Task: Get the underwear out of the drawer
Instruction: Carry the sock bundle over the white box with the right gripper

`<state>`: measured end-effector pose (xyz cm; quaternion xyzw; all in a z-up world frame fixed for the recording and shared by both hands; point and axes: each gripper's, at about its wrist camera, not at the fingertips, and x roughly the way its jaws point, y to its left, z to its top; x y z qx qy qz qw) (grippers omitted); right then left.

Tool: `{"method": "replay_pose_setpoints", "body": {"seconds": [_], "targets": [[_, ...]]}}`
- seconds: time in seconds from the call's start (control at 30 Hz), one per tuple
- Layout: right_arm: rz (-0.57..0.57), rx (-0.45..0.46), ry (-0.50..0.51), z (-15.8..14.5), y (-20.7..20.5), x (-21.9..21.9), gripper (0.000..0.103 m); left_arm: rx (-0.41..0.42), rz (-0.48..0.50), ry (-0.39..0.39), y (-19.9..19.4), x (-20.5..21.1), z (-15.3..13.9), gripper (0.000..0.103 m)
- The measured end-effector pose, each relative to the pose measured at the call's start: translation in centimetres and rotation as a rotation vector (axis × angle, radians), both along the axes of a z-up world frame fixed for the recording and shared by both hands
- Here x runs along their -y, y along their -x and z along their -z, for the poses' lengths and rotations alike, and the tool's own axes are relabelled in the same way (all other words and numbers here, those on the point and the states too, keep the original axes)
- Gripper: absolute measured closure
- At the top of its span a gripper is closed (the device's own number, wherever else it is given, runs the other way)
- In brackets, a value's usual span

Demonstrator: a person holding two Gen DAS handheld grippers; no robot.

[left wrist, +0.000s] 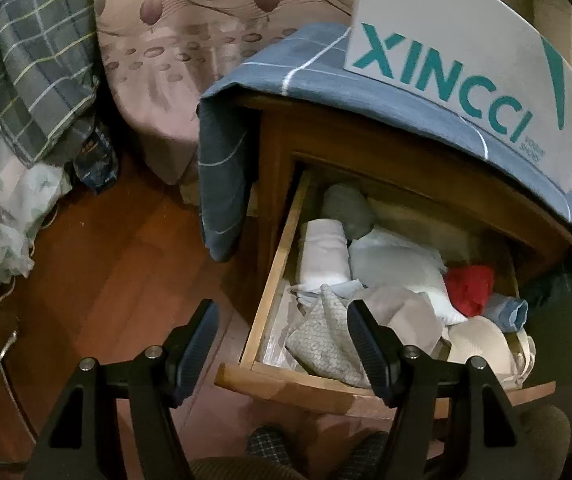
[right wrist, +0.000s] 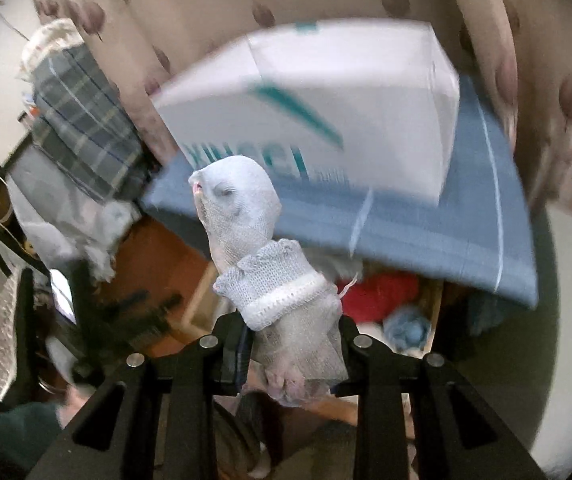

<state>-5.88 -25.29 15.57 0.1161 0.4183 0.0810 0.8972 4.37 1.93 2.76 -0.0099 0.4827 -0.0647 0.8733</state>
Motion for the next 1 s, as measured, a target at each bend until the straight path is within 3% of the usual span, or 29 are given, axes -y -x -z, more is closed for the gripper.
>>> {"method": "replay_pose_setpoints", "body": {"seconds": [0.2, 0.4, 0.53, 0.73, 1.0], "targets": [[0.011, 0.118, 0.031, -7.7, -3.0, 0.6, 0.076, 0.021, 0.024, -0.030, 0.3, 0.7, -0.2, 0.034], [0.067, 0.134, 0.106, -10.9, -8.2, 1.1, 0.076, 0.015, 0.021, -0.019, 0.2, 0.5, -0.1, 0.034], [0.100, 0.077, 0.171, -10.1, -12.3, 1.2, 0.076, 0.007, 0.026, -0.019, 0.1, 0.5, 0.1, 0.034], [0.145, -0.057, 0.220, -6.1, -17.2, 2.7, 0.076, -0.004, 0.027, -0.013, -0.1, 0.5, 0.4, 0.034], [0.165, -0.174, 0.212, -1.4, -19.7, 4.0, 0.074, -0.014, 0.037, -0.014, -0.3, 0.8, 0.6, 0.034]]}}
